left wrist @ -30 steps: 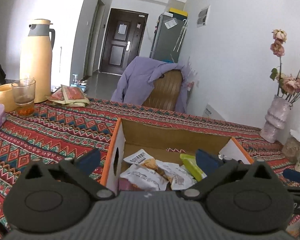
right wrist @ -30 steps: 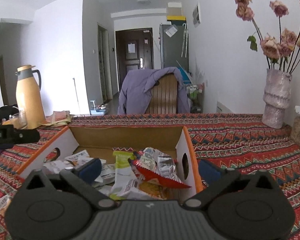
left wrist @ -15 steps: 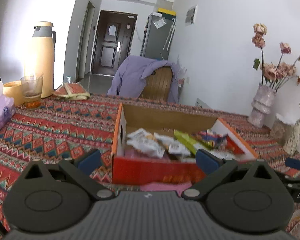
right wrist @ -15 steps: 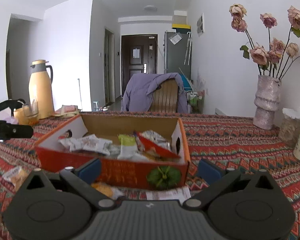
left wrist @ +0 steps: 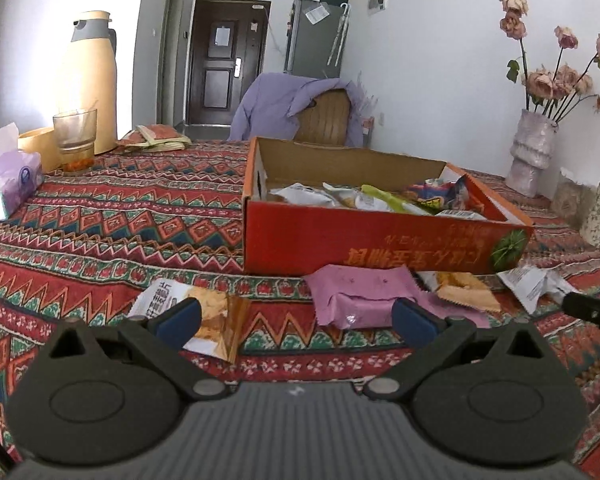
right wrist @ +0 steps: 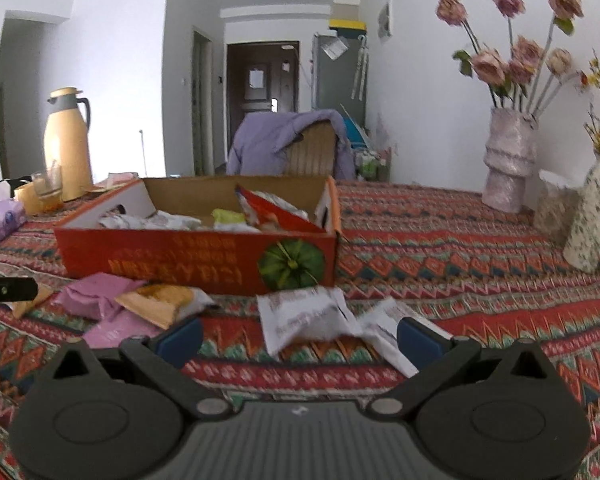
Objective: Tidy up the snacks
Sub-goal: 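Move both grippers back to the remaining snack packets, then grasp the white printed packet with the right gripper and lift it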
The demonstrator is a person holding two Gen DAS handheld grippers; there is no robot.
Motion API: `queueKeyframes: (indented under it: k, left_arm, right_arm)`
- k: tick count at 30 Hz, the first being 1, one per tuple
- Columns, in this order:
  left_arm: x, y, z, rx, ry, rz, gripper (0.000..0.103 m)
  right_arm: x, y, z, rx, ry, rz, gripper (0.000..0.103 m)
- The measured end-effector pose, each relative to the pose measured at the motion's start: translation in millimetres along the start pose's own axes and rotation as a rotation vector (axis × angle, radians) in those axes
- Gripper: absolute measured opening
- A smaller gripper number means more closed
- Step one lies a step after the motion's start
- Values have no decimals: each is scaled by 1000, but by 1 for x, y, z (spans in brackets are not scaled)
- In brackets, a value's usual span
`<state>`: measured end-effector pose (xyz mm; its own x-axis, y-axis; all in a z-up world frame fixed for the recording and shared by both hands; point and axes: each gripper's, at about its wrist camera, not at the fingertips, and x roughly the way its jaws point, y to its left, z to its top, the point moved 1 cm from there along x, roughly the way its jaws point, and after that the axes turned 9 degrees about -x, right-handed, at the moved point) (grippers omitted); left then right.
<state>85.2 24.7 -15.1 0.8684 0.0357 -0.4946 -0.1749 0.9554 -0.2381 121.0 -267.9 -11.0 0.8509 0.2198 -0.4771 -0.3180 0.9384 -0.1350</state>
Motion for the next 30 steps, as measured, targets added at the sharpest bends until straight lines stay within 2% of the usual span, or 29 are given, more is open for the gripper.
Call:
queueKeyframes:
  k: [13, 23, 30]
  left_arm:
    - [-3, -7, -9, 46, -43, -1, 103]
    - [-1, -3, -9, 22, -33, 2, 103]
    - [1, -2, -8, 15, -24, 7, 103]
  right_arm:
    - [11, -30, -6, 5, 49, -60, 103]
    - [66, -75, -5, -59, 216, -131, 100]
    - [91, -88, 1, -60, 245, -84, 99]
